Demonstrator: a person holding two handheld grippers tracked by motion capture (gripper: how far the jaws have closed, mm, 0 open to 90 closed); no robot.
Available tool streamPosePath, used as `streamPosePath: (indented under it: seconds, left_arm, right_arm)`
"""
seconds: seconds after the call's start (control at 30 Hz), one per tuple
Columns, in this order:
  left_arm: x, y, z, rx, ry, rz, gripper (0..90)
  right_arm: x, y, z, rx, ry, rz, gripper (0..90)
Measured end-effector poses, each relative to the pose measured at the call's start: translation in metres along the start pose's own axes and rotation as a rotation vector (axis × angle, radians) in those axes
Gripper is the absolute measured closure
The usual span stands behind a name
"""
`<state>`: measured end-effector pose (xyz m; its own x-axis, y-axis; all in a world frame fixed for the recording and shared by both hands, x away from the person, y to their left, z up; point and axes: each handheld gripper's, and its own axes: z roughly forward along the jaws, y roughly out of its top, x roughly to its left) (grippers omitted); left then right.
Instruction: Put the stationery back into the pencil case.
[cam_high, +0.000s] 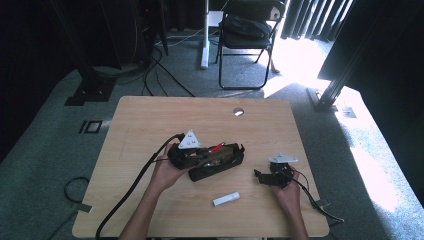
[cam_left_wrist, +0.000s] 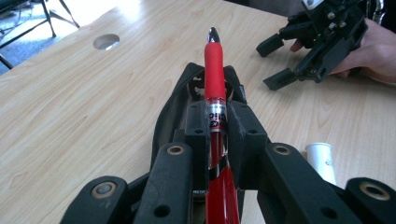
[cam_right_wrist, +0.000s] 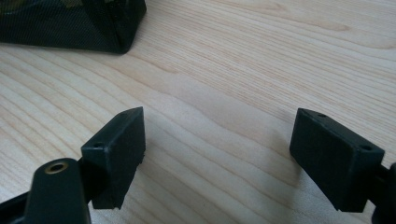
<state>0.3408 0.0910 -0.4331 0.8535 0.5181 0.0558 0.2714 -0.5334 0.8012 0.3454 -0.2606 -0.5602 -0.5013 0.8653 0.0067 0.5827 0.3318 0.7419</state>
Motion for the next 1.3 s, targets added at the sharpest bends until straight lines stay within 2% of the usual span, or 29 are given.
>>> streamPosePath:
  seconds: [0.57, 1.3]
  left_arm:
    - [0.006, -0.004, 0.013, 0.011, -0.007, -0.023, 79.7]
    - [0.009, -0.006, 0.021, 0.016, -0.001, -0.030, 79.6]
  right_arm:
    - [0.000, 0.000, 0.000, 0.000, 0.000, 0.000, 18.0]
    - [0.000, 0.000, 0.000, -0.001, 0.000, -0.002, 18.0]
